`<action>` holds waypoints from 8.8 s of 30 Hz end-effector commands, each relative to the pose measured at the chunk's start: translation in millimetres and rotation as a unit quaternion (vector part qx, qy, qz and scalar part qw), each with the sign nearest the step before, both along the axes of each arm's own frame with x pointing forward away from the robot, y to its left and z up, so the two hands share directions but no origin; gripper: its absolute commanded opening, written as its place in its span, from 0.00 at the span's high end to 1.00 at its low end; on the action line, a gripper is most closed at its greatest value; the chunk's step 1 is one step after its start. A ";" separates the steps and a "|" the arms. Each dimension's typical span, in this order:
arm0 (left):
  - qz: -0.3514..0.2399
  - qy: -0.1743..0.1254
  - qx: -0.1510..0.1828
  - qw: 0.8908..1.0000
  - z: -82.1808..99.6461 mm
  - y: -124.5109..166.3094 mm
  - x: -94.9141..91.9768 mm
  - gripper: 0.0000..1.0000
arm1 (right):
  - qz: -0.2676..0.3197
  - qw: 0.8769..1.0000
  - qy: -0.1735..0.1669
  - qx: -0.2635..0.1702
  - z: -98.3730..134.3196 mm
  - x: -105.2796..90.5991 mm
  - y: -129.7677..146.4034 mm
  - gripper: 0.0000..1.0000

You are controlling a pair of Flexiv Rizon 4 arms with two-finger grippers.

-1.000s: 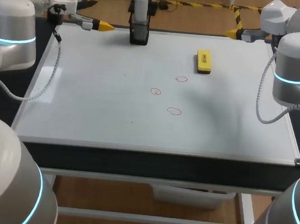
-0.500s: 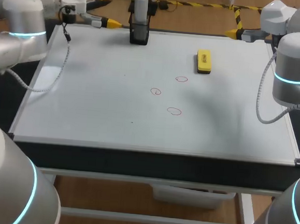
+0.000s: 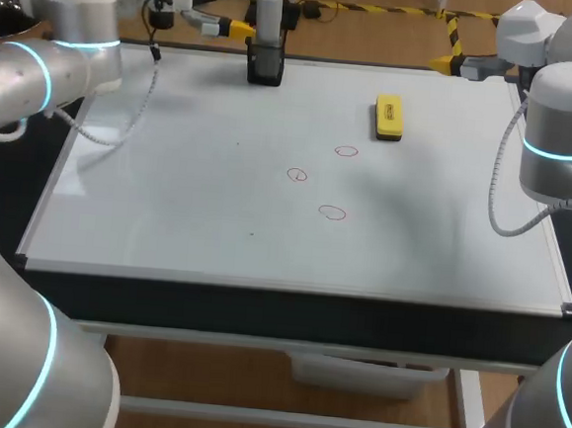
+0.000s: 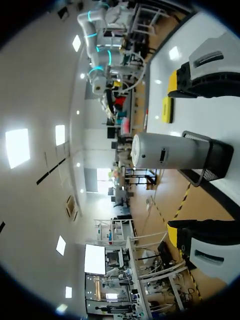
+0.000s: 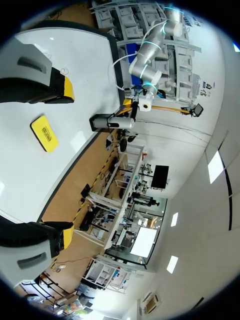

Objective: Pick up the inspection probe, press it on each red-marked spot on the whiteboard one by one, put down the probe, pick up the eraser, and wipe off all the red marks.

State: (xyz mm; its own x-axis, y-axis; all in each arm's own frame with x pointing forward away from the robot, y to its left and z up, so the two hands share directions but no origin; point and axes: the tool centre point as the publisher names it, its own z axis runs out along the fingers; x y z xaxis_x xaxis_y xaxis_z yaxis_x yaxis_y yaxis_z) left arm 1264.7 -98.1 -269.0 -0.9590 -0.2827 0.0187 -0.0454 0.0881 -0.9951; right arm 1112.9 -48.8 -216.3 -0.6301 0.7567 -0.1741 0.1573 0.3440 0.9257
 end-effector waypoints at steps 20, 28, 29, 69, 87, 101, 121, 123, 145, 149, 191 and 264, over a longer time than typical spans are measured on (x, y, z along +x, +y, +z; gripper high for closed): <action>-0.216 0.015 -0.024 0.976 -14.3 -48.1 17.7 0.00 | 0.001 1.000 0.000 0.000 0.1 0.5 -0.4 0.00; -0.219 0.018 -0.034 0.975 -18.8 -55.0 16.5 0.00 | 0.001 1.000 0.000 0.000 0.1 0.5 -0.4 0.00; -0.219 0.017 -0.035 0.975 -19.0 -56.2 16.3 0.00 | 0.001 1.000 0.000 0.000 0.1 0.5 -0.4 0.00; -0.236 -0.015 -0.026 0.971 1.6 -56.9 13.8 1.00 | 0.001 1.000 0.000 0.000 0.1 0.5 -0.4 0.00; -0.252 -0.039 -0.014 0.967 55.3 -56.0 9.6 1.00 | 0.001 1.000 0.000 0.000 0.1 0.5 -0.4 0.00; -0.248 -0.050 -0.005 0.967 97.5 -55.3 7.6 1.00 | 0.001 1.000 0.000 0.000 0.1 0.5 -0.4 0.00; -0.145 -0.028 -0.011 0.989 118.9 0.3 -46.3 1.00 | 0.001 1.000 0.000 0.000 0.1 0.5 -0.4 0.00; -0.127 -0.026 -0.011 0.991 118.6 8.2 -53.7 1.00 | 0.001 1.000 0.000 0.000 0.1 0.5 -0.4 0.00; 0.019 -0.013 -0.013 1.000 102.4 75.9 -123.2 1.00 | 0.001 1.000 0.000 0.000 0.1 0.5 -0.4 0.00; 0.053 -0.012 -0.009 0.998 98.5 86.9 -135.9 1.00 | 0.001 1.000 0.000 0.000 0.1 0.5 -0.4 0.00; 0.164 -0.038 -0.019 0.986 74.2 152.6 -184.0 1.00 | 0.001 1.000 0.000 0.000 0.1 0.5 -0.4 0.00; 0.164 -0.038 -0.019 0.986 74.2 152.6 -184.0 1.00 | 0.653 0.430 -0.212 -0.586 -151.8 81.3 86.2 0.00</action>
State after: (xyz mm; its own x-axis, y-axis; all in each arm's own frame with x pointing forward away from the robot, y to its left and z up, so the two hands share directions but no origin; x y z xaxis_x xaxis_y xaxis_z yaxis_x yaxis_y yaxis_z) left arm 1080.7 55.1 -194.3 -0.8174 -0.5753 -0.0294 0.0042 0.0451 -0.9990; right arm 1190.4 39.2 -368.3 -0.2553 -0.9081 -0.3320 -0.9276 0.3269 -0.1809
